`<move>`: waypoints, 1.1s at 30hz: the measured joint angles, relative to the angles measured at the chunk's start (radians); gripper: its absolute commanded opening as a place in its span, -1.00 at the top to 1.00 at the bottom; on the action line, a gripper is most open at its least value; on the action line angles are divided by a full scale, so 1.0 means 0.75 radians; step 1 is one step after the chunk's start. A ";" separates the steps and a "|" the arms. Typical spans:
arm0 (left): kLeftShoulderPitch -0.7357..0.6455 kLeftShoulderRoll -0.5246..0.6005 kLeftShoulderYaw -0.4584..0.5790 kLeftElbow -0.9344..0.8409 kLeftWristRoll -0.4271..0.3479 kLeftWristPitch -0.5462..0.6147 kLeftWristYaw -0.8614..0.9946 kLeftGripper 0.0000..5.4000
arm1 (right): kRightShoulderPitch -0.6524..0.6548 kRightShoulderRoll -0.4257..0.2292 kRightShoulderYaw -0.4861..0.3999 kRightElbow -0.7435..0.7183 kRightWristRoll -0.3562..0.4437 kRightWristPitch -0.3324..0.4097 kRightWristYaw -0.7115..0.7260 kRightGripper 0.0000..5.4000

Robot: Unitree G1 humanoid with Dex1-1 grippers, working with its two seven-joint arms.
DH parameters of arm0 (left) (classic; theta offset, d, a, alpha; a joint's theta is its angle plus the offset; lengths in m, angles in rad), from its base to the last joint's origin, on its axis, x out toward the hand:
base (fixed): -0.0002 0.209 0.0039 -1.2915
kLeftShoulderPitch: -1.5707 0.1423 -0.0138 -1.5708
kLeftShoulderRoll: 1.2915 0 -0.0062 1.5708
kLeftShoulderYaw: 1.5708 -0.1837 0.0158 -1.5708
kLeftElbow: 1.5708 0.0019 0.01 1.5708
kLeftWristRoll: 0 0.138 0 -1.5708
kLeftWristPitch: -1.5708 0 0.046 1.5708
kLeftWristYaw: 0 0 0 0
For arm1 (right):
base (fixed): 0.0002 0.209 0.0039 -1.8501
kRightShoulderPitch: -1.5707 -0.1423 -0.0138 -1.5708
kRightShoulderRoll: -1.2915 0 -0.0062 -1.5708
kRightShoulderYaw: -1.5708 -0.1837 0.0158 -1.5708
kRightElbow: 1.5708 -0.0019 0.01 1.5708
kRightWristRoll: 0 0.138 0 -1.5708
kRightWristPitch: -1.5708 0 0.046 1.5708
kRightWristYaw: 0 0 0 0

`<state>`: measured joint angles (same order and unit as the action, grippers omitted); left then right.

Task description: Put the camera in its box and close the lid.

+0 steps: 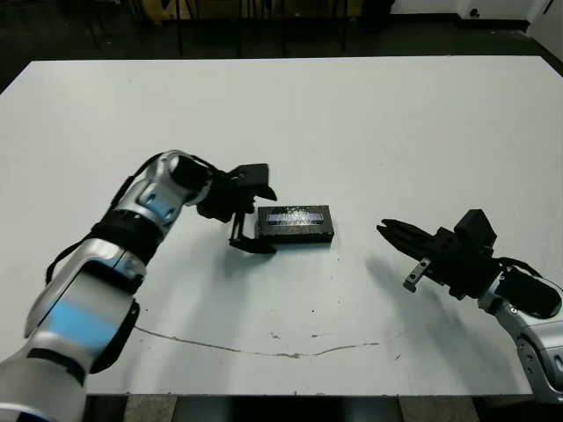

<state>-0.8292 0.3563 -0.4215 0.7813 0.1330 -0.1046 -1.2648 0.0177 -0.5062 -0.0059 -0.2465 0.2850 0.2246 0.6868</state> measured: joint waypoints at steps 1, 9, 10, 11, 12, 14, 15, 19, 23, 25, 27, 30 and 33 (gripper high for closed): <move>0.017 0.021 0.012 -0.012 -0.009 0.002 0.000 -0.99 | 0.000 0.000 0.000 0.000 0.000 0.000 0.000 1.00; 0.179 0.242 0.098 -0.221 -0.087 0.165 -0.055 -0.99 | -0.007 -0.001 0.002 -0.001 -0.002 0.001 0.000 1.00; 0.207 0.280 0.112 -0.264 -0.100 0.206 -0.061 -0.99 | -0.008 -0.001 0.002 -0.002 -0.003 0.002 0.000 1.00; 0.231 0.312 0.124 -0.303 -0.107 0.234 -0.066 -0.99 | -0.009 -0.001 0.002 -0.004 -0.004 0.005 -0.001 1.00; 0.259 0.345 0.141 -0.347 -0.115 0.270 -0.068 -0.99 | -0.010 -0.001 0.003 -0.004 -0.005 0.008 -0.002 1.00; 0.321 0.393 0.185 -0.442 -0.133 0.355 -0.044 -0.99 | -0.011 -0.001 0.004 -0.006 -0.005 0.010 -0.005 1.00; 0.362 0.405 0.222 -0.509 -0.141 0.414 0.004 -0.99 | -0.012 -0.001 0.005 -0.006 -0.006 0.010 -0.005 1.00; 0.514 0.311 0.433 -0.880 -0.187 0.640 0.392 -0.84 | -0.015 0.000 0.006 -0.005 -0.009 0.007 -0.005 1.00; 0.641 -0.045 0.572 -1.213 -0.295 0.651 0.849 -0.55 | -0.016 0.004 0.006 0.003 -0.010 -0.016 -0.005 1.00; 0.666 -0.172 0.561 -1.306 -0.324 0.671 0.972 -0.41 | -0.015 0.005 0.006 0.009 -0.013 -0.016 -0.010 1.00; 0.667 -0.256 0.523 -1.374 -0.335 0.701 1.073 -0.28 | -0.014 0.005 0.005 0.010 -0.013 -0.016 -0.015 1.00; 0.669 -0.364 0.443 -1.384 -0.336 0.736 1.175 -0.06 | -0.013 0.007 0.003 0.010 -0.010 -0.016 -0.017 1.00; 0.668 -0.428 0.360 -1.367 -0.326 0.811 1.250 0.16 | -0.012 0.008 0.001 0.011 -0.011 -0.016 -0.019 1.00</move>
<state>-0.3282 0.0352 -0.1515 -0.2435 -0.1119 0.5039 -0.3271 0.0088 -0.5005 -0.0049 -0.2384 0.2770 0.2124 0.6727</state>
